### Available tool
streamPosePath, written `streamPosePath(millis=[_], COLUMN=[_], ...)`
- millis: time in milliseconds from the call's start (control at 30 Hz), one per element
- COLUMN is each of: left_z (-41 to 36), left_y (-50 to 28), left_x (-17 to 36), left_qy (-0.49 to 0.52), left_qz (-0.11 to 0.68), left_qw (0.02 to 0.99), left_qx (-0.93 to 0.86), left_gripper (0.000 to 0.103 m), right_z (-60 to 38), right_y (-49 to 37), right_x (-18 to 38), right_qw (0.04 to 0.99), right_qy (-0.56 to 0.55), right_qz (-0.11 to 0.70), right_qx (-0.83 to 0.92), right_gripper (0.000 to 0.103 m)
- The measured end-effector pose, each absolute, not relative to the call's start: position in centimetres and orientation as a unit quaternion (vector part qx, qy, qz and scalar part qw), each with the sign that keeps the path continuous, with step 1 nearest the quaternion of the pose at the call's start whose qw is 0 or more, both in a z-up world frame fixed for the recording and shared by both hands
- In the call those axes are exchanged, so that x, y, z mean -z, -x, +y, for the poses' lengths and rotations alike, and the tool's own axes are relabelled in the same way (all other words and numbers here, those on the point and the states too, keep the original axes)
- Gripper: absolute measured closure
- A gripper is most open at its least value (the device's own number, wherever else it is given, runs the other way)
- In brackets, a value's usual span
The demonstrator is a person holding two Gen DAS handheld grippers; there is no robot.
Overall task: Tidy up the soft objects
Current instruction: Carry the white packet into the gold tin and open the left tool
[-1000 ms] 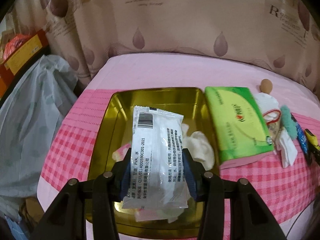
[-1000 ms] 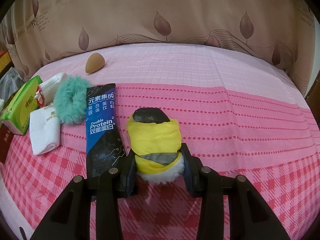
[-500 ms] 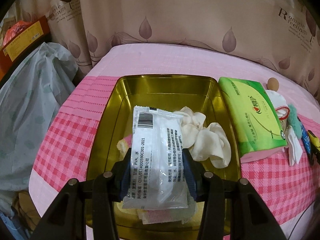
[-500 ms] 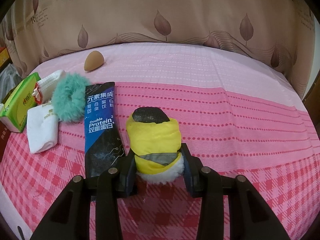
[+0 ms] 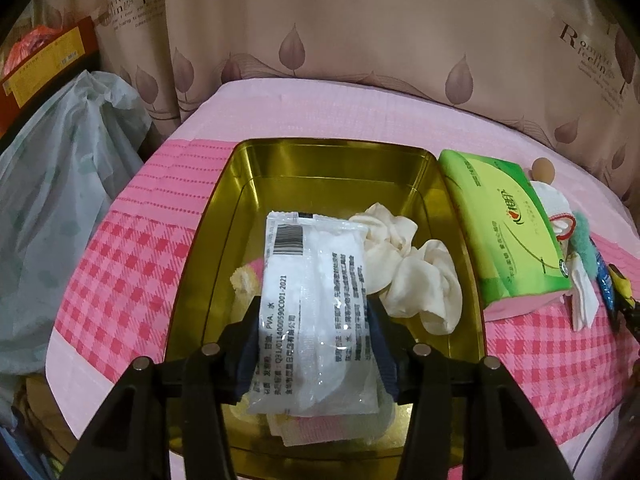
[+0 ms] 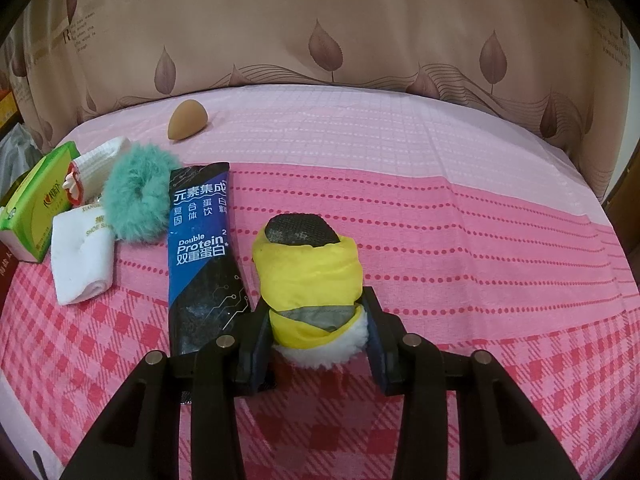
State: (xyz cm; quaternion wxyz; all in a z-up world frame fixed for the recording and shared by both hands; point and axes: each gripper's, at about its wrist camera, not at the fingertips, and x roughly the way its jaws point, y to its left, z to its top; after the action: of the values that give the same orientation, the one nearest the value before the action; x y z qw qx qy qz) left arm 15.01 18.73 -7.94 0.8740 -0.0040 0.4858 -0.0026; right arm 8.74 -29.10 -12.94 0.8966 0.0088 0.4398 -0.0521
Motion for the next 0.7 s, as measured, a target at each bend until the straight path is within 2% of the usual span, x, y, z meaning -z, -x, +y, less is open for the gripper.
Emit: streamPosePath(millis=[233,700], left_z=[18.9,19.0], left_y=[-14.3,-11.4], left_x=[6.8,4.2], left_qy=[0.013,0.006], left_qz=[0.469,0.428], left_qw=[0.883,0.904], left_qx=[0.013,-0.001], left_gripper=[0.045,0.044], right_z=[-29.1,-28.8], right_y=[-8.8,-8.8], right_x=[12.9,12.8], right_qw=[0.896,0.897], right_qy=[-0.006,0.004], right_qz=[0.44,0.439], right_qx=[0.053,0.058], right_gripper=[0.066,0.068])
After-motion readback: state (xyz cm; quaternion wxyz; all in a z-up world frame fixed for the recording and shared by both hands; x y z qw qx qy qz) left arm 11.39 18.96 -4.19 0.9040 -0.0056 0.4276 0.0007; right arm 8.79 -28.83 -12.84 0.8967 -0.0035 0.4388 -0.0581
